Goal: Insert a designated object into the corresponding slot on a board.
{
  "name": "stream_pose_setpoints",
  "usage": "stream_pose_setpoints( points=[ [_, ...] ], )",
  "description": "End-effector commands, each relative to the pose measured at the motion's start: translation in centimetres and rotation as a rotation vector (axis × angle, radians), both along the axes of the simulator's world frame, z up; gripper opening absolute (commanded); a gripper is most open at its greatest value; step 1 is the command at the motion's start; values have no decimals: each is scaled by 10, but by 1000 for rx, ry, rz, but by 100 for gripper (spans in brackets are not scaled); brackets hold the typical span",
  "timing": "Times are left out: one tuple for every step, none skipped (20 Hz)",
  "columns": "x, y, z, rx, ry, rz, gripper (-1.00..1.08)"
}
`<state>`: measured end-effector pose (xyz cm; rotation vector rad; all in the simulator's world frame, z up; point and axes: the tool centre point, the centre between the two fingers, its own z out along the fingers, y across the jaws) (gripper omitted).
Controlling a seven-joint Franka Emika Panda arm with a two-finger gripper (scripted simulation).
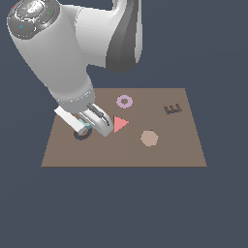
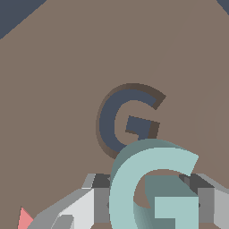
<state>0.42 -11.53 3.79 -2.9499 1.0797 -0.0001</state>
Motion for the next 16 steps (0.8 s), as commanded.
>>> stream_pose_setpoints(
  points=[
    [11, -4, 1, 0, 0, -63, -100],
    [14, -5, 1, 0, 0, -84, -100],
    [18, -6, 1, 0, 0, -104, -100],
    [21, -8, 2, 0, 0, -122, -100],
    [23, -9, 2, 0, 0, -139, -100],
    [26, -10, 2, 0, 0, -155, -100],
    [28, -12, 2, 0, 0, -169, -100],
    [30, -13, 2, 0, 0, -181, -100],
    [32, -14, 2, 0, 0, -192, -100],
    [33, -15, 2, 0, 1, -201, -100],
    [35, -16, 2, 0, 1, -209, -100],
    [36, -16, 2, 0, 1, -216, -100],
    [36, -17, 3, 0, 1, -221, -100],
    [37, -17, 3, 0, 1, -224, -100],
    [37, -18, 3, 0, 1, -226, -100],
    [37, -18, 3, 0, 1, -227, -100]
  ],
)
